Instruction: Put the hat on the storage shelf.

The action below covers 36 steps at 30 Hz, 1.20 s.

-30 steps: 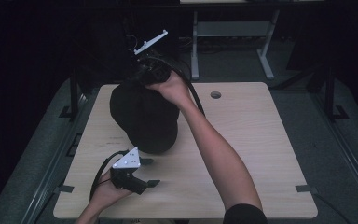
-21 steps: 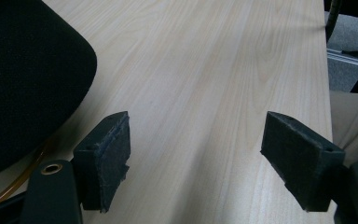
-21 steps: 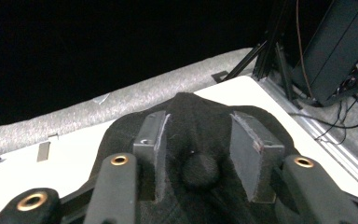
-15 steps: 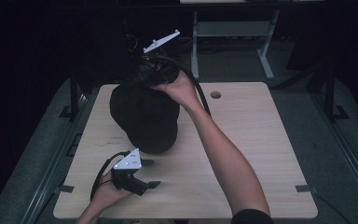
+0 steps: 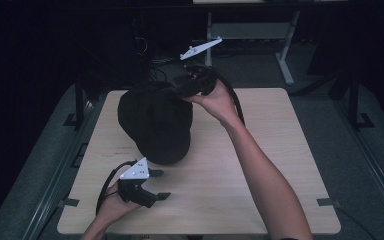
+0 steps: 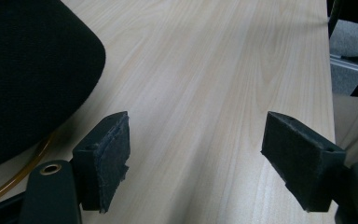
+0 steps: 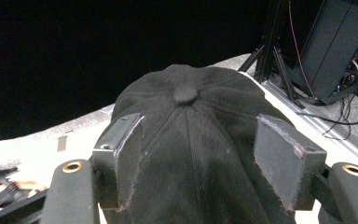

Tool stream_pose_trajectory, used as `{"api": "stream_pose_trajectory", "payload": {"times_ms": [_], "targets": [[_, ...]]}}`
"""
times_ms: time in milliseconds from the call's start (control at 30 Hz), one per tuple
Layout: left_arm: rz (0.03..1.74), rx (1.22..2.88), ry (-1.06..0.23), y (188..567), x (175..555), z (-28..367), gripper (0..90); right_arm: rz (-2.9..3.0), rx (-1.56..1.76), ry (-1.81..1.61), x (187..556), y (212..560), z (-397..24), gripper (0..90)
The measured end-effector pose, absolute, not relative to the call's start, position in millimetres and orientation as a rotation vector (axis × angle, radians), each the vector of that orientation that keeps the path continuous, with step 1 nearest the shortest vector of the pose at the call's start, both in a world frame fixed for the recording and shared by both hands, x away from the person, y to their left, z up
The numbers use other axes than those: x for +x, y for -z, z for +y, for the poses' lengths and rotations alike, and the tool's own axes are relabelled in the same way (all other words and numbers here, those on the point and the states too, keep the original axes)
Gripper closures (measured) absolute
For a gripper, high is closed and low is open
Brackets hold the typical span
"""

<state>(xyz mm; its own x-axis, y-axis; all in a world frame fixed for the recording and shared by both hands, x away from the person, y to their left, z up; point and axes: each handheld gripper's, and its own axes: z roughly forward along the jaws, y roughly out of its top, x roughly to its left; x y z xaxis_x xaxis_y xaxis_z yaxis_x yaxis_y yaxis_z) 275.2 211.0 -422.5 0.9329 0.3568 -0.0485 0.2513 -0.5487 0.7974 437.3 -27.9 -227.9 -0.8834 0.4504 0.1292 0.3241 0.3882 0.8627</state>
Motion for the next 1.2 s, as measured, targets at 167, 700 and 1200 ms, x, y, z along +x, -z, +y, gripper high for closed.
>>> {"api": "stream_pose_trajectory", "payload": {"times_ms": [167,700,1200], "targets": [[0.434,2.179,-0.152,422.5,275.3,211.8,23.0,2.497,0.717,-1.51,431.6,229.0,-41.6,30.4],[0.445,2.16,-0.168,421.4,275.7,214.5,23.0,2.471,0.799,-1.511,424.2,239.2,-80.4,28.2],[0.46,2.152,-0.176,422.0,277.0,215.7,22.6,2.448,0.871,-1.504,413.9,256.0,-116.9,26.4]]}}
